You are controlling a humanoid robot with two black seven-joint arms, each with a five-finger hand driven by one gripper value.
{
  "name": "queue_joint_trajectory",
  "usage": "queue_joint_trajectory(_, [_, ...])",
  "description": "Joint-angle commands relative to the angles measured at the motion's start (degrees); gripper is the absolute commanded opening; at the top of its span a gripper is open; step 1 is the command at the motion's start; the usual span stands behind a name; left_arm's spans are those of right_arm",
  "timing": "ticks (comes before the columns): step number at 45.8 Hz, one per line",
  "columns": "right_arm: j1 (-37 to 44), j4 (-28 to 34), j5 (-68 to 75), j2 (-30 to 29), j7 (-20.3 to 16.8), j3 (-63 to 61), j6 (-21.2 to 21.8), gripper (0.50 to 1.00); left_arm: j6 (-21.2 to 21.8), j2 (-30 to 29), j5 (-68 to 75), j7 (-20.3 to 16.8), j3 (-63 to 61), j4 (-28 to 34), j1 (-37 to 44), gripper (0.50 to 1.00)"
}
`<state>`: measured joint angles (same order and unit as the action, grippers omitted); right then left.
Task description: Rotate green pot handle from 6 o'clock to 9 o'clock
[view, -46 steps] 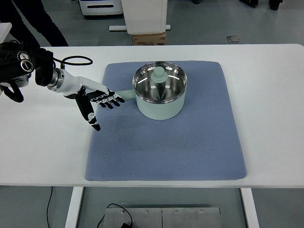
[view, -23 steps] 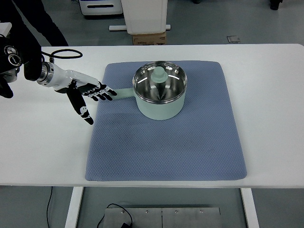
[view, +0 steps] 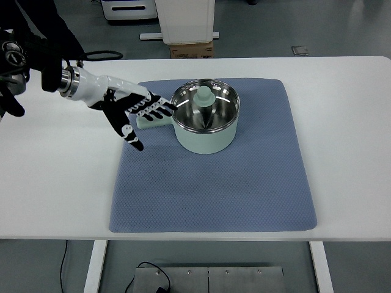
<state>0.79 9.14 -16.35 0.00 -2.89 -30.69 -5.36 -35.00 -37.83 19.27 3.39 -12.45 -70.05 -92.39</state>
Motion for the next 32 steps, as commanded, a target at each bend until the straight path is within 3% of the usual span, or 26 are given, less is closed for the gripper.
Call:
queue_joint_trajectory(1, [0.0,0.0,0.0,0.0,0.0,0.0,0.0,1.000,0.0,-0.1,-4.9,0.0,3.5,1.3,-0.9,1.000])
queue_joint_trajectory(9, [0.0,0.0,0.0,0.0,0.0,0.0,0.0,1.000,0.0,0.1,-10.0,-0.5,10.3,10.0,0.2,1.000])
queue_joint_trajectory(25, [0.0,0.0,0.0,0.0,0.0,-0.1,0.0,1.000,0.0,0.3,-22.5,-6.6,14.0,23.9,9.6,1.000])
queue_joint_trajectory(27, [0.0,0.0,0.0,0.0,0.0,-0.1,0.0,1.000,2.7,0.6,-25.8,-9.7,17.3,26.8,13.9,1.000])
queue_joint_trajectory(32, [0.0,0.0,0.0,0.0,0.0,-0.1,0.0,1.000,8.4,0.8,-29.7,-12.3,22.6,31.0,19.7,1.000])
